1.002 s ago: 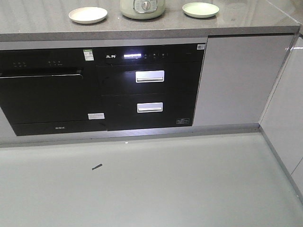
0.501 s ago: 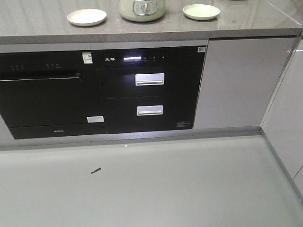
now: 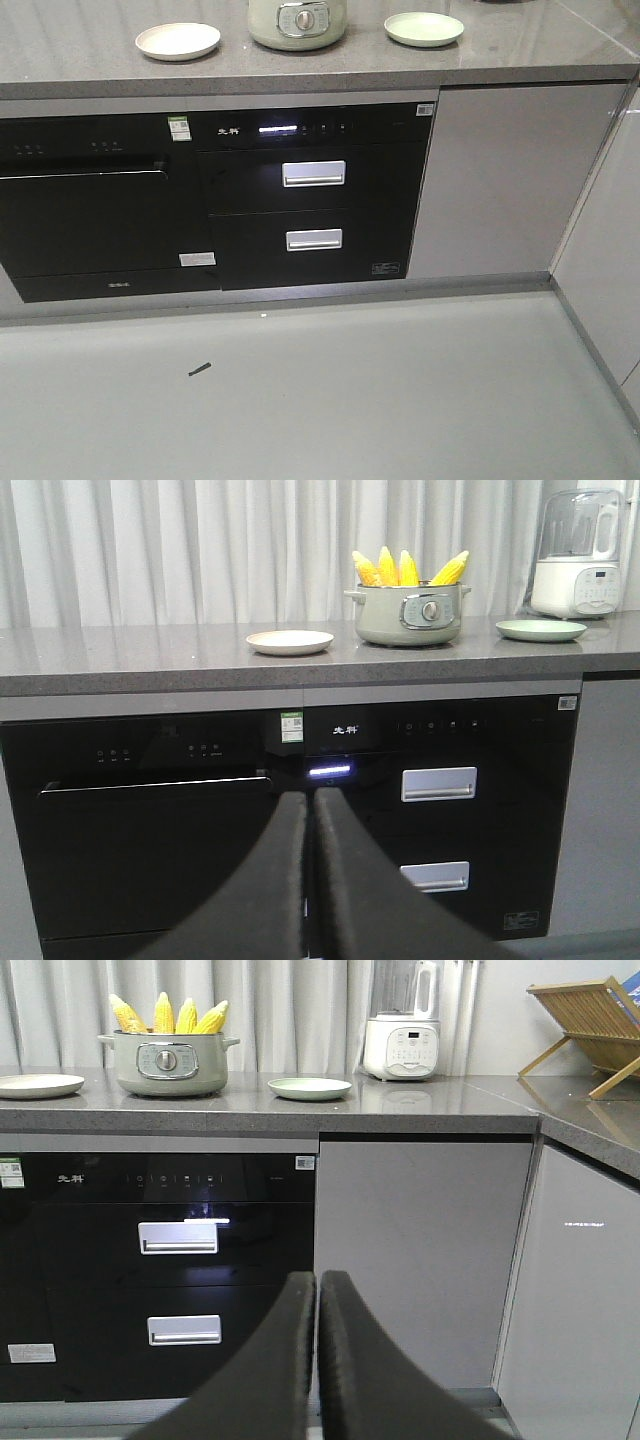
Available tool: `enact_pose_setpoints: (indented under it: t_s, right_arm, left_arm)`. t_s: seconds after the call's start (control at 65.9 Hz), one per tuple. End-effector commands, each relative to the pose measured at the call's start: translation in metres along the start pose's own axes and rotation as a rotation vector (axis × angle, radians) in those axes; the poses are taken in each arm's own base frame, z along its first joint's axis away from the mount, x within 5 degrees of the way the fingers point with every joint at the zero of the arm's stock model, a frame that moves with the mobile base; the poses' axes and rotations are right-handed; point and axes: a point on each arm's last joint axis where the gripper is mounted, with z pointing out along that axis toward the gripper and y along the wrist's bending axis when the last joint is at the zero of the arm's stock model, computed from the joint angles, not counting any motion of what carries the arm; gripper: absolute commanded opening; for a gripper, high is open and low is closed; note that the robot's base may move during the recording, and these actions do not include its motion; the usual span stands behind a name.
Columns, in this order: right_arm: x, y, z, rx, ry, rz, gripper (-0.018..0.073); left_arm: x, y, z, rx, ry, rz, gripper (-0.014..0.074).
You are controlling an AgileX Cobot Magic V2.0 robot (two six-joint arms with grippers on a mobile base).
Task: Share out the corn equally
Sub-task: 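Drive the base closer to the counter, centering on the pot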
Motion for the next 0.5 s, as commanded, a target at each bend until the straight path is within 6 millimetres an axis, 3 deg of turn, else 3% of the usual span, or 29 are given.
enact_pose_setpoints:
  t_s: [0.0,0.486]
  right_arm:
    - [-0.0037,0.0007,0.0002,-0.003,-0.069,-0.007,-0.0006]
    - [-0.0037,0.0007,0.0002,-0.003,-0.069,-0.007,-0.0006]
  left_arm:
    - [-0.0038,-0.0001,-0.0011,0.001,-0.082,-0.010,-0.0006]
    - [-0.0038,-0.0001,-0.0011,0.001,-0.082,-0.010,-0.0006]
